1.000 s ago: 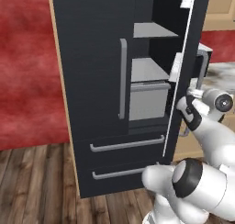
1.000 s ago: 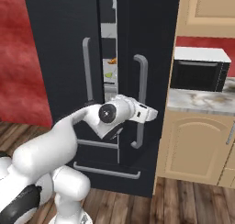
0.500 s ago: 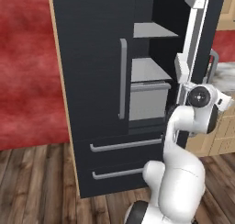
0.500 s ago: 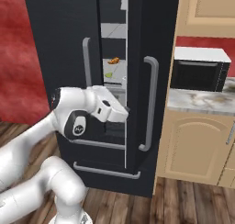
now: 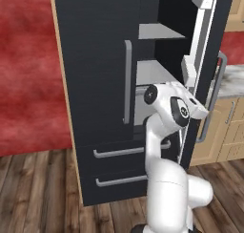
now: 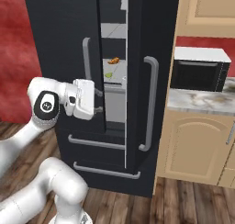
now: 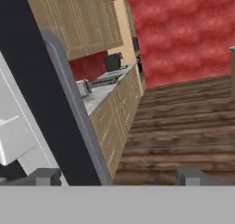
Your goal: Take the lemon wedge from the fridge and place it on the plate with fish on the dining counter.
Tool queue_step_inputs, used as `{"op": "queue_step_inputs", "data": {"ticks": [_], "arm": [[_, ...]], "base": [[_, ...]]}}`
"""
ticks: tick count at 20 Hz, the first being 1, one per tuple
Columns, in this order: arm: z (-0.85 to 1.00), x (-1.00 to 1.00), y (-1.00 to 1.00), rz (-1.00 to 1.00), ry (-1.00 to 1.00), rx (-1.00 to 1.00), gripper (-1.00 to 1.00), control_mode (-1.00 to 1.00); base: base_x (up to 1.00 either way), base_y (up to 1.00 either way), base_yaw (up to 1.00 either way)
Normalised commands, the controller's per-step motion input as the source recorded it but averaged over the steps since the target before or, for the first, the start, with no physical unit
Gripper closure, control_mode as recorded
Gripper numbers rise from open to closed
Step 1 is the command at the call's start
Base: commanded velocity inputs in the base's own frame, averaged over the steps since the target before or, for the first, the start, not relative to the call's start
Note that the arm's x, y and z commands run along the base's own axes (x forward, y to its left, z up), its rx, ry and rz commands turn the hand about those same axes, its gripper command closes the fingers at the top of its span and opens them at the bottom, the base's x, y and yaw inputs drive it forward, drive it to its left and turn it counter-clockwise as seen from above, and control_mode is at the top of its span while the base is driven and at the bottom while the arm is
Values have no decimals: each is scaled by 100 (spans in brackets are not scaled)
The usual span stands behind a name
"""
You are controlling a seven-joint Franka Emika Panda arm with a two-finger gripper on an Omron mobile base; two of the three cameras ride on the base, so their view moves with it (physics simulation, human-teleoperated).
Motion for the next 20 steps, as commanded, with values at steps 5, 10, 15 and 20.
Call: {"op": "queue_step_inputs", "data": {"ticks": [5, 10, 15, 20], "arm": [[19, 67, 21, -38, 0, 0, -100, -100], [5, 93, 0, -7, 16, 0, -100, -100], [0, 99, -4, 0, 27, 0, -100, -100], [0, 42, -68, -8, 28, 0, -100, -100]], "base": [[0, 0, 0], [0, 0, 0], [0, 0, 0], [0, 0, 0]]}}
